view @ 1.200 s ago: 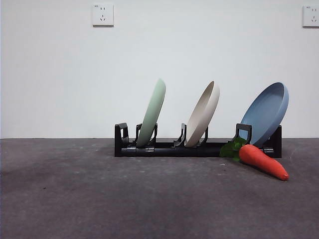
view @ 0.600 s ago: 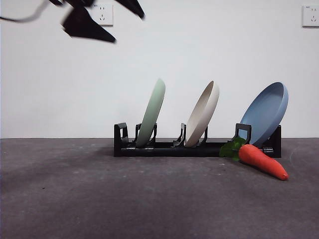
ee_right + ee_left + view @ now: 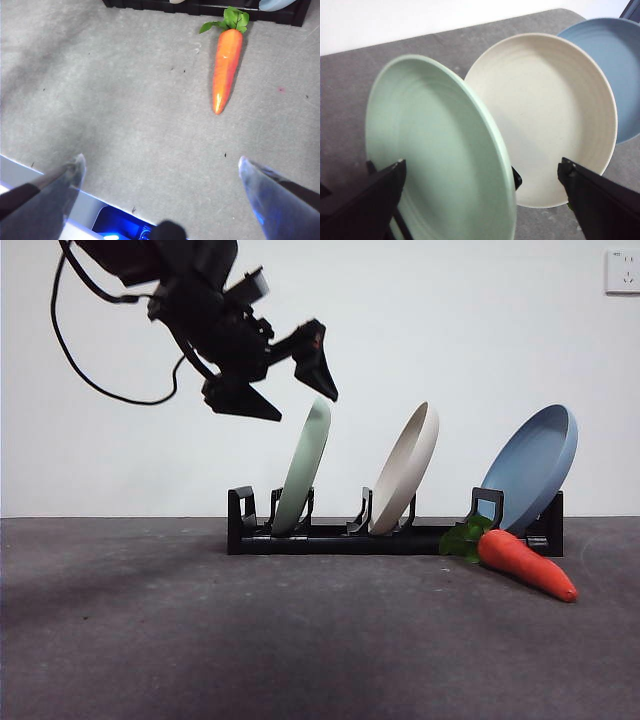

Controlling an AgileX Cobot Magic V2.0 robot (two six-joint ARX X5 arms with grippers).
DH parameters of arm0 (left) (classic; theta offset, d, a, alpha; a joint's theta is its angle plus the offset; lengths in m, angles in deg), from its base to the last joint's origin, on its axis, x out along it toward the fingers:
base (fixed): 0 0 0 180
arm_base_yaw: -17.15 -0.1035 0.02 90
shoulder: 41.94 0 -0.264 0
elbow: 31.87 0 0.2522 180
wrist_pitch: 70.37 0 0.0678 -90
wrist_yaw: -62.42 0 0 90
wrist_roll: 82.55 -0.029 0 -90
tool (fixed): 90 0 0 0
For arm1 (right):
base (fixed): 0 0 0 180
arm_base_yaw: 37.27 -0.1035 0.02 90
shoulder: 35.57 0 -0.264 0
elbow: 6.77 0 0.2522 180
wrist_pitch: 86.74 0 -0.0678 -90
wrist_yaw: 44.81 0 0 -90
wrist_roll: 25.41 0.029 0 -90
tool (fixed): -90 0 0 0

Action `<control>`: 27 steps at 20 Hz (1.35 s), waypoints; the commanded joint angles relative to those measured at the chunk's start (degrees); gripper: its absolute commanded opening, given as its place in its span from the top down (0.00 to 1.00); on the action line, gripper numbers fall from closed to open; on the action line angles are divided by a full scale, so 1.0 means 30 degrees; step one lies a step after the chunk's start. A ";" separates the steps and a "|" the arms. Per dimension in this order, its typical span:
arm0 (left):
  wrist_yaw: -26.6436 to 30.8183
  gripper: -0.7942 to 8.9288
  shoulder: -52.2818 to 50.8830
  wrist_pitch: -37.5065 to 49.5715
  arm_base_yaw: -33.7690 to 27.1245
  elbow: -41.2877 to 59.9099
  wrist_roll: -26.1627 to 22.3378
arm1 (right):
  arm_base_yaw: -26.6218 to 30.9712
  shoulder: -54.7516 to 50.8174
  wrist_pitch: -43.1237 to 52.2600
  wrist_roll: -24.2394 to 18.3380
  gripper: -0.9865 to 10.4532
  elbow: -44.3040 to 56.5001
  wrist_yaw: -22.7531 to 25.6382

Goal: Take the green plate from the plate rack,put the plate on the table,take the carrot from the table,put the carrot in the plate

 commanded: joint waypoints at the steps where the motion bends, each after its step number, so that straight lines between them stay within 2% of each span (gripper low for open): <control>1: 0.0138 0.31 0.0525 0.0299 0.0240 -0.0066 -0.0226 | -0.0029 0.0066 0.0175 0.0117 0.36 -0.0007 -0.0007; 3: 0.0656 0.31 0.0954 0.0401 0.0415 -0.0066 -0.0219 | -0.0029 0.0160 0.0226 0.0117 0.36 -0.0007 -0.0015; 4: 0.0656 0.34 0.1056 0.0415 0.0423 -0.0066 -0.0219 | -0.0029 0.0160 0.0219 0.0117 0.36 -0.0007 -0.0015; 7: 0.0656 0.58 0.1166 0.0525 0.0532 -0.0066 -0.0226 | -0.0029 0.0160 0.0226 0.0117 0.36 -0.0007 -0.0007; 15: 0.0423 0.90 0.1450 0.0306 0.1035 -0.0066 -0.0219 | -0.0029 0.0160 0.0226 0.0117 0.36 -0.0007 -0.0007; 16: 0.0386 0.93 0.1450 0.0277 0.1035 -0.0066 -0.0219 | -0.0029 0.0160 0.0226 0.0117 0.36 -0.0007 -0.0015; 22: -0.0255 0.93 0.1268 0.0182 0.0984 -0.0066 -0.0044 | -0.0029 0.0160 0.0226 0.0117 0.36 -0.0007 -0.0007; 27: -0.0517 0.93 -0.0379 0.0080 0.0954 -0.0131 -0.0007 | -0.0029 0.0160 0.0240 0.0117 0.36 -0.0007 -0.0007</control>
